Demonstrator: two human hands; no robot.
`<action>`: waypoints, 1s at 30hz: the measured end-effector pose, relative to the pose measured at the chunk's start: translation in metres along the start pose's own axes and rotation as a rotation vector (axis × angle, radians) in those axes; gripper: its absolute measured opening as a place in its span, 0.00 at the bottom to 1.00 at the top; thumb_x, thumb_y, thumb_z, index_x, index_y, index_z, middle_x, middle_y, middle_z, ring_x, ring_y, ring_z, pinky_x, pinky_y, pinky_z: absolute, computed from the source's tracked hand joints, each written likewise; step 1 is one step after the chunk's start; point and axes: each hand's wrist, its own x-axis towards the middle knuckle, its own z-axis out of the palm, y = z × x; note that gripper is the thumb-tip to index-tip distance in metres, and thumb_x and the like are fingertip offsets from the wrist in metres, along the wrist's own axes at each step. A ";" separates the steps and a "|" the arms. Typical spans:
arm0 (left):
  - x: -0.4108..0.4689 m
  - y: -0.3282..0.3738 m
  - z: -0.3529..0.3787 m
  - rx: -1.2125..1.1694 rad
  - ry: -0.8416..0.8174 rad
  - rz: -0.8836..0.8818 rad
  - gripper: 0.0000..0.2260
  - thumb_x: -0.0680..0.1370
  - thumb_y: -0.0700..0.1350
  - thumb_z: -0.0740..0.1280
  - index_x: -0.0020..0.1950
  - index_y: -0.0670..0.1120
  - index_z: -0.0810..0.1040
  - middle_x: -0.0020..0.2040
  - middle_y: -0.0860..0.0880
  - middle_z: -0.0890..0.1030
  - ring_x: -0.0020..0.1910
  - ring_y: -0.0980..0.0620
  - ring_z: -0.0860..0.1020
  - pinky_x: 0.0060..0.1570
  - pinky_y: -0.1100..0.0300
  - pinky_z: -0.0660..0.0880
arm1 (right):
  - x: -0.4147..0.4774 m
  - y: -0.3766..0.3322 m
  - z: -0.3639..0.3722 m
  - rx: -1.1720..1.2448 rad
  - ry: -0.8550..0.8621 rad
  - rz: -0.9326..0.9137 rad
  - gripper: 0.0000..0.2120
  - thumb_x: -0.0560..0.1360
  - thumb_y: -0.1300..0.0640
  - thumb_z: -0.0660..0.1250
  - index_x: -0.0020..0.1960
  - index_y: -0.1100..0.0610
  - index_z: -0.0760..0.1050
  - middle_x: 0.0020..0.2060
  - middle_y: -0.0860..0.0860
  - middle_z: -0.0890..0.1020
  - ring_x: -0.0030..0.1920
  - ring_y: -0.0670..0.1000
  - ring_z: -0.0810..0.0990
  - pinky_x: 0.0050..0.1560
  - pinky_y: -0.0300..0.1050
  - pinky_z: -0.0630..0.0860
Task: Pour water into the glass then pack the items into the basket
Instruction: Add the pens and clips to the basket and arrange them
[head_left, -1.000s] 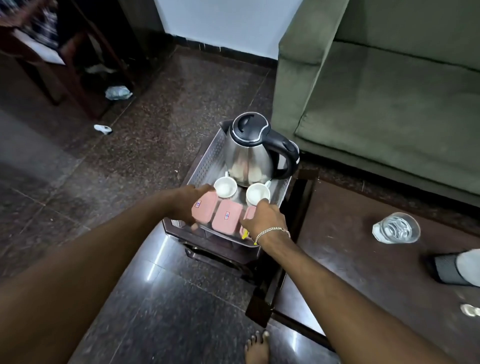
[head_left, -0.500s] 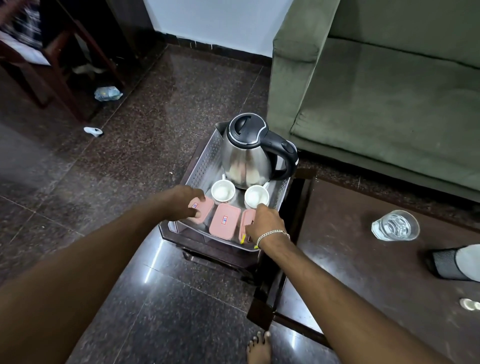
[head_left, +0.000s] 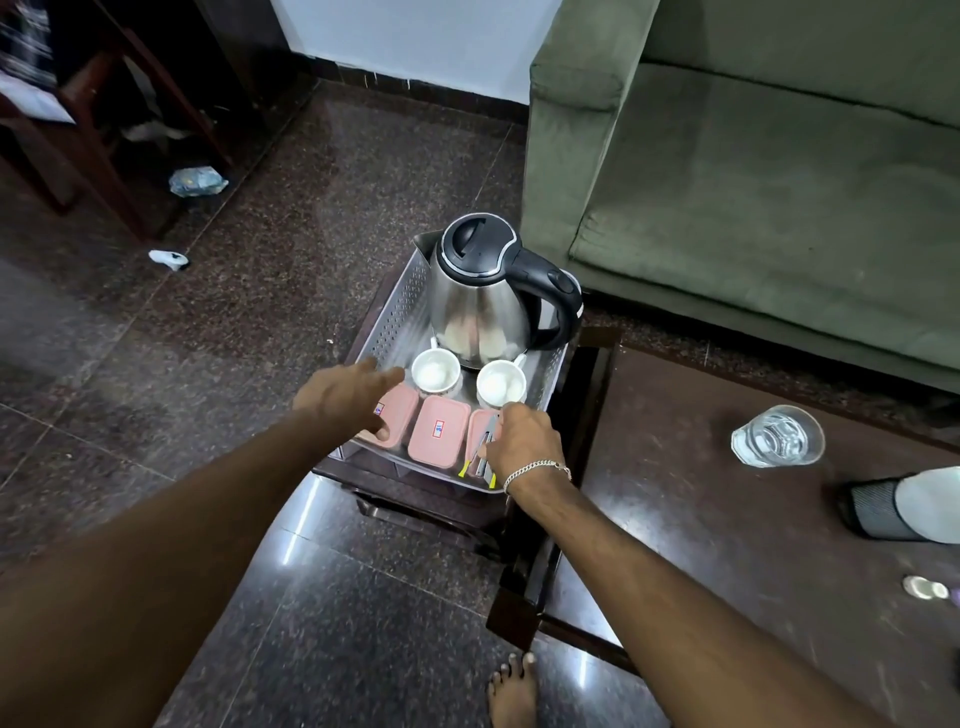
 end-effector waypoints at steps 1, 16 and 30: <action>-0.001 0.000 -0.001 0.001 -0.001 -0.006 0.33 0.68 0.58 0.79 0.66 0.52 0.68 0.60 0.45 0.76 0.55 0.39 0.83 0.40 0.52 0.73 | -0.001 0.001 0.000 0.006 0.001 -0.003 0.09 0.72 0.63 0.65 0.52 0.60 0.76 0.54 0.60 0.80 0.52 0.66 0.80 0.50 0.51 0.80; -0.031 0.110 -0.068 -0.106 0.381 0.385 0.30 0.77 0.72 0.54 0.59 0.47 0.73 0.56 0.46 0.78 0.47 0.38 0.83 0.38 0.46 0.80 | -0.042 0.113 -0.057 0.208 0.332 -0.129 0.10 0.74 0.53 0.72 0.41 0.52 0.71 0.39 0.46 0.75 0.39 0.52 0.77 0.40 0.48 0.75; 0.003 0.498 -0.043 -0.316 0.068 0.706 0.24 0.80 0.63 0.63 0.69 0.50 0.69 0.64 0.50 0.74 0.56 0.41 0.80 0.54 0.44 0.78 | -0.151 0.450 -0.135 0.190 0.375 0.321 0.04 0.74 0.59 0.71 0.44 0.56 0.76 0.42 0.53 0.81 0.44 0.58 0.81 0.41 0.46 0.70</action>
